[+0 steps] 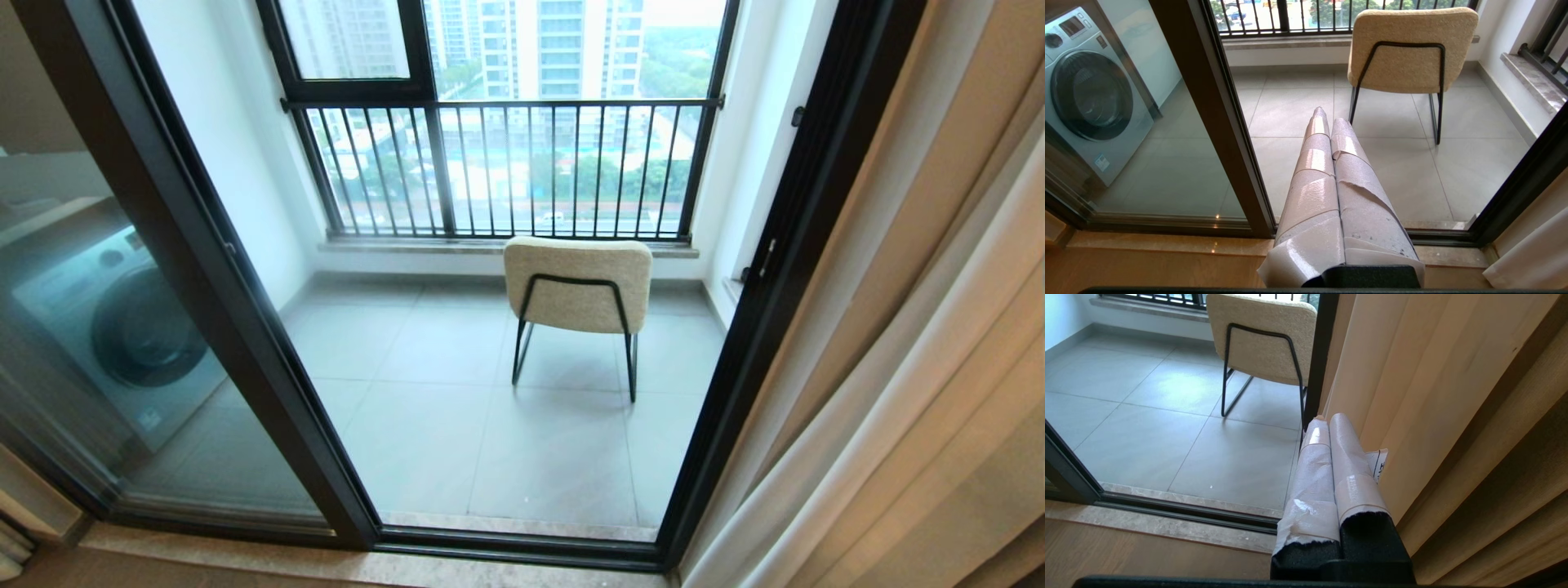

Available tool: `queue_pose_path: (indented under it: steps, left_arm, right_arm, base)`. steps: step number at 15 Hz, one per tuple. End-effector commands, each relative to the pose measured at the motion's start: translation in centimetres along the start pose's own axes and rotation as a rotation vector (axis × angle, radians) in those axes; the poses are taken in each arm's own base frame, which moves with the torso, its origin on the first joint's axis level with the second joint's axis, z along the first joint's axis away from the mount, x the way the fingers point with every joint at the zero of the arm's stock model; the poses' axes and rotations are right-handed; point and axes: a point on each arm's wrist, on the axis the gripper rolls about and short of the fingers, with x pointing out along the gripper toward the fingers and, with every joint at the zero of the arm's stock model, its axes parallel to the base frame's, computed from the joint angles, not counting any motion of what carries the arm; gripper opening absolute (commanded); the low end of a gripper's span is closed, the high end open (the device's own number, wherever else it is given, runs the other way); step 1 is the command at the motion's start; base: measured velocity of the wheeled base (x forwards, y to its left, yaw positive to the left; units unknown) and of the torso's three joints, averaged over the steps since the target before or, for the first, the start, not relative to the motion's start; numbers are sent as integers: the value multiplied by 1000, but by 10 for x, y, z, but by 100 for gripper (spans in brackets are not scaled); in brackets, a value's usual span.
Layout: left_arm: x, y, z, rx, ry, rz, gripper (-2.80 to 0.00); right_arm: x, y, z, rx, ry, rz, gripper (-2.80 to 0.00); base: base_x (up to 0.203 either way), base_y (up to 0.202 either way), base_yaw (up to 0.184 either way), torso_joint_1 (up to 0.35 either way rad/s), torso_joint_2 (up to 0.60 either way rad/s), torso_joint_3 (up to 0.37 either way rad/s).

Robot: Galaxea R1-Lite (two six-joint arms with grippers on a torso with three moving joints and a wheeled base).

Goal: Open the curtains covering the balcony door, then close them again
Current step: Pull the inner curtains open on both sides, then close the inner curtains on both sides

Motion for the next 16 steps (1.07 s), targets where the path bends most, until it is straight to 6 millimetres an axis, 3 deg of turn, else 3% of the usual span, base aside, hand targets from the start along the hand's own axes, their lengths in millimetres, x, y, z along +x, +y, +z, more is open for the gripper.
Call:
queue_pose_path:
  steps: [1, 16]
  left_arm:
    - [0, 0, 0, 0, 0, 1, -280]
    - [0, 0, 0, 0, 0, 2, -280]
  right_arm:
    - [-1, 0, 0, 4, -9, 0, -280]
    - [0, 0, 0, 4, -6, 3, -280]
  base:
    - [0, 0, 0, 0, 0, 0]
    - [0, 0, 0, 0, 0, 0]
